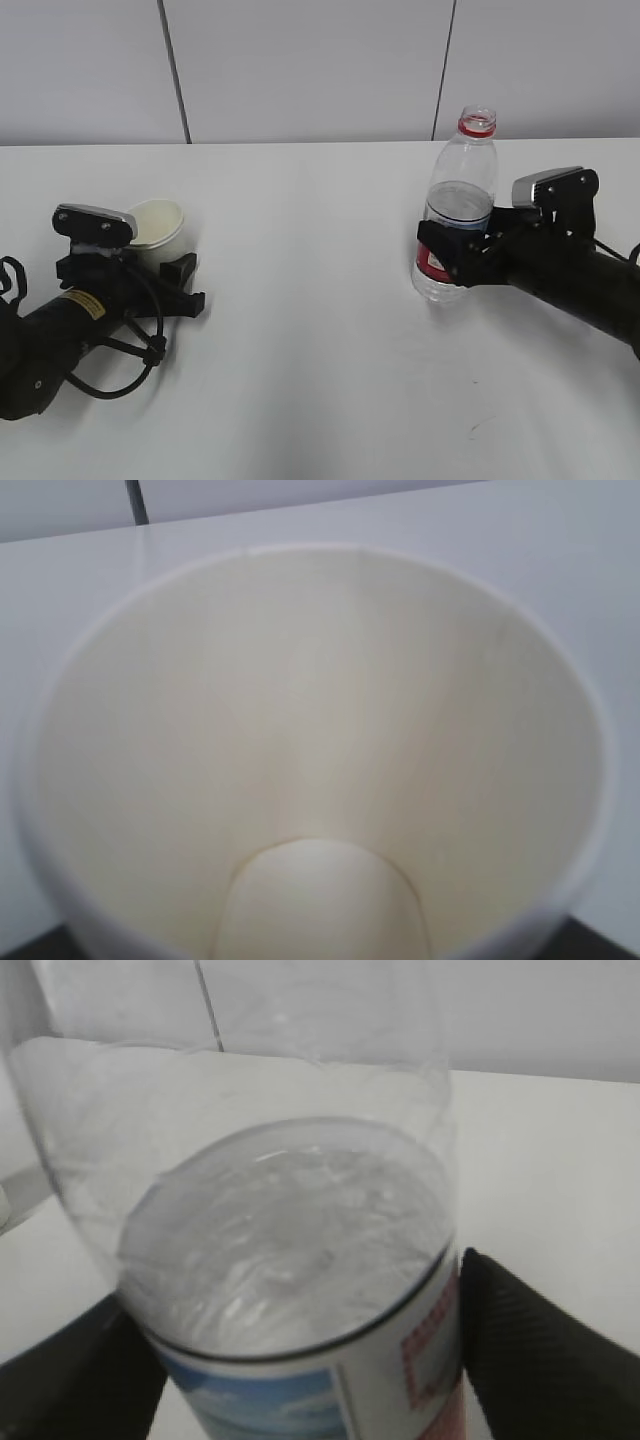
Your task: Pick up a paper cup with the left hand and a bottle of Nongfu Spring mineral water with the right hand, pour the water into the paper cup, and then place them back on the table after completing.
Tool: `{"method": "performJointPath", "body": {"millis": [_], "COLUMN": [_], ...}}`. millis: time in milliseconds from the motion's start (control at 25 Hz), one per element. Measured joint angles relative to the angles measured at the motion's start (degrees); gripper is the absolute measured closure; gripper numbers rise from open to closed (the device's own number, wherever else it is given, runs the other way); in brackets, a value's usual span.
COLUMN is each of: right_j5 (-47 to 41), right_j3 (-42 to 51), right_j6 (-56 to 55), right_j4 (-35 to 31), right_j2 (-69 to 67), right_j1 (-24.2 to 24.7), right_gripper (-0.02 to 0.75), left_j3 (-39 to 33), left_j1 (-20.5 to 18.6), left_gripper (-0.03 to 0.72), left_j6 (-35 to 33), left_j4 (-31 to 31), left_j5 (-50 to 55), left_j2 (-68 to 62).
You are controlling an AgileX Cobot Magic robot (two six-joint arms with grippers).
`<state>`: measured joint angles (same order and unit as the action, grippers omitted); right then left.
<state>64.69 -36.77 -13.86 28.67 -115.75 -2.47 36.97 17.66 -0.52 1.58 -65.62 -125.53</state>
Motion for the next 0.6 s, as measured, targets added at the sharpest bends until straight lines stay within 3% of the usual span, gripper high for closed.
{"method": "performJointPath", "body": {"millis": [360,600], "right_j5": [-0.2,-0.2], "right_j3": [-2.5,-2.6], "right_j6": [-0.1,-0.1], "right_j4": [0.3,0.2], "right_j2": [-1.7,-1.7], "right_j1": [0.0,0.0], "right_gripper": [0.106,0.231], "left_j3": [0.0,0.0], "left_j1": [0.0,0.0], "left_gripper": [0.308,0.308], "left_j6": [0.0,0.5], "left_j4": [0.7,4.9], "left_j5": [0.0,0.0], "left_j2": [0.0,0.0]}}
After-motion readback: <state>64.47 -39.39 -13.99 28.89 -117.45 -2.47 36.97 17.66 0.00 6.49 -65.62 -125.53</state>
